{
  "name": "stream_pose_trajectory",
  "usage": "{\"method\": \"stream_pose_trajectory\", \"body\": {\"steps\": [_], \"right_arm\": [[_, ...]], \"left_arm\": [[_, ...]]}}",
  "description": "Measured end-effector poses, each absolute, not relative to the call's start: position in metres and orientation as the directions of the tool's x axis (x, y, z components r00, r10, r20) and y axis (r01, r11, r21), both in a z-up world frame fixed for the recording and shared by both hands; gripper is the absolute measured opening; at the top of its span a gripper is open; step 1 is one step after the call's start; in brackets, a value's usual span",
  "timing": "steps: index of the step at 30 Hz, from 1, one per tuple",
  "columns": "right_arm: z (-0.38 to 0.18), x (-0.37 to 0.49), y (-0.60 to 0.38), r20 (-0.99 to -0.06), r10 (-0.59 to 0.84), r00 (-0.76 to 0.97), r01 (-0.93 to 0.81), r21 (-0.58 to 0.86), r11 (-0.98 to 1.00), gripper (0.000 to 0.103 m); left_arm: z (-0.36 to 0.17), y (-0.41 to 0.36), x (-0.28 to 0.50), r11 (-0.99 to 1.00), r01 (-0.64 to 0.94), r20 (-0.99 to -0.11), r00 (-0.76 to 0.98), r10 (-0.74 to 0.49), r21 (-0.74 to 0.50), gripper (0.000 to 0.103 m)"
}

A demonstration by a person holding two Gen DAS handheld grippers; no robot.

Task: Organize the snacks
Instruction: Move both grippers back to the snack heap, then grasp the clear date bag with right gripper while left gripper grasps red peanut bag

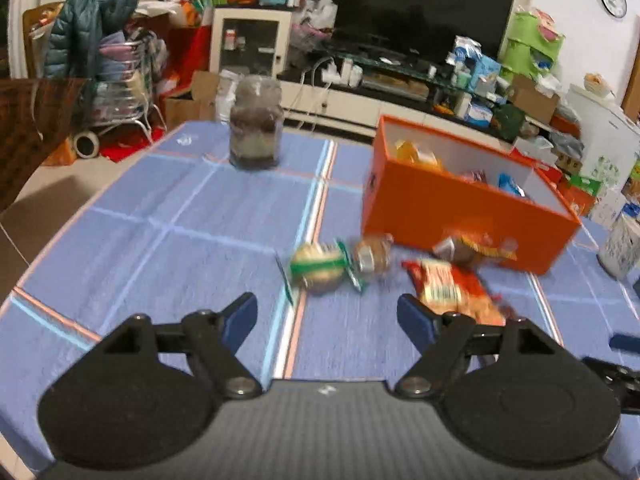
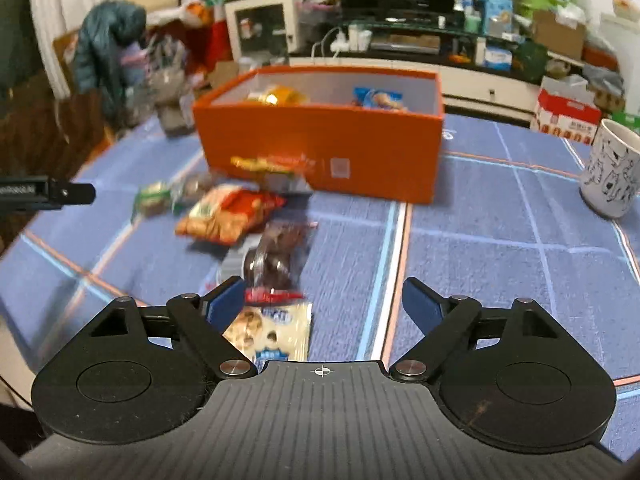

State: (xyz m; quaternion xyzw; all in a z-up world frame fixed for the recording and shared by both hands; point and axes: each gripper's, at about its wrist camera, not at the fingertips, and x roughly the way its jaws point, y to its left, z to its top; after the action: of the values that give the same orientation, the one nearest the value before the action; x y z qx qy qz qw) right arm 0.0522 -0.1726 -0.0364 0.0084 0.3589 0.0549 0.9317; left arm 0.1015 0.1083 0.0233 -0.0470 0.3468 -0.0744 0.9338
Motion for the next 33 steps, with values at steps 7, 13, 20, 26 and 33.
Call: {"method": "stream_pose_trajectory", "body": {"steps": [7,13,20,26,33], "right_arm": [[-0.053,0.086,-0.148,-0.706,0.129,0.696,-0.12,0.063,0.991,0.083],[-0.074,0.121,-0.128,-0.721,0.153,0.676,-0.142,0.077,0.987,0.084],[-0.087,0.139,-0.131,-0.754,0.11,0.648,-0.158,0.009,0.987,0.058],[-0.084,0.128,-0.185,-0.762,0.048,0.645,-0.055,0.015,0.998,0.056],[-0.088,0.115,-0.219,-0.763,0.004,0.646,0.01,0.014,1.0,0.061]], "left_arm": [[0.014,0.102,0.1,0.978,0.189,-0.662,0.723,-0.198,-0.086,0.08],[0.017,0.112,0.114,0.974,0.151,-0.654,0.722,-0.224,-0.166,0.081],[0.013,0.078,0.131,0.967,0.196,-0.666,0.702,-0.254,-0.161,0.081],[0.007,0.035,0.15,0.954,0.252,-0.666,0.686,-0.293,-0.16,0.081],[-0.02,-0.012,0.17,0.956,0.267,-0.702,0.658,-0.272,-0.121,0.081]]}}
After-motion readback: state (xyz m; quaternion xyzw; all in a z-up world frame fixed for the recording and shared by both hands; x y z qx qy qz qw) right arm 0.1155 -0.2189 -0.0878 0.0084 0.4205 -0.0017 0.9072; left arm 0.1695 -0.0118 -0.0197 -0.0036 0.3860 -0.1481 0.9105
